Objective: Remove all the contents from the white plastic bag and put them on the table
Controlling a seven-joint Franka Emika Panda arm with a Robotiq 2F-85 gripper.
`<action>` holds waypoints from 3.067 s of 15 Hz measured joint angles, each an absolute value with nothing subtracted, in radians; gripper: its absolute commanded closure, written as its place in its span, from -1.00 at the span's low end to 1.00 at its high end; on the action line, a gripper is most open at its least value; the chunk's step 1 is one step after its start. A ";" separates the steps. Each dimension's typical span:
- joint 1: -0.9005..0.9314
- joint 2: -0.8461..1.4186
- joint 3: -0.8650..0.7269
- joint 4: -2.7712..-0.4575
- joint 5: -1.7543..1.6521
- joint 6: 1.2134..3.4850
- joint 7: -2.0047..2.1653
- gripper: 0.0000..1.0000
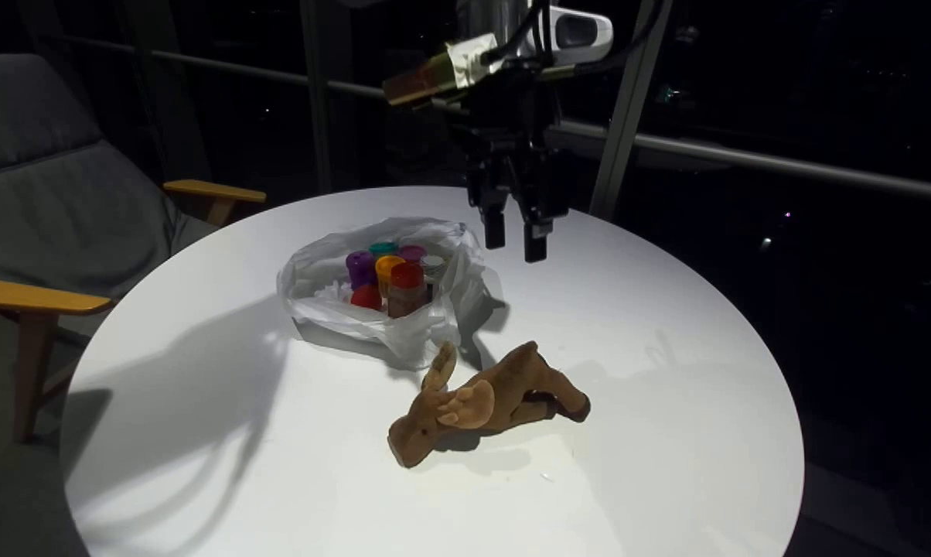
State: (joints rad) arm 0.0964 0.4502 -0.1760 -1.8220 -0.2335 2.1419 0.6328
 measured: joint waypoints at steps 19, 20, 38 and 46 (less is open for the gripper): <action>0.024 0.527 0.071 -1.833 0.129 2.230 -0.032 -1.00; 0.020 0.536 0.070 -1.829 0.129 2.222 -0.042 -1.00; 0.028 0.660 0.046 -1.728 0.089 2.228 -0.002 -1.00; 0.066 0.693 0.012 -1.692 0.035 2.256 0.093 0.29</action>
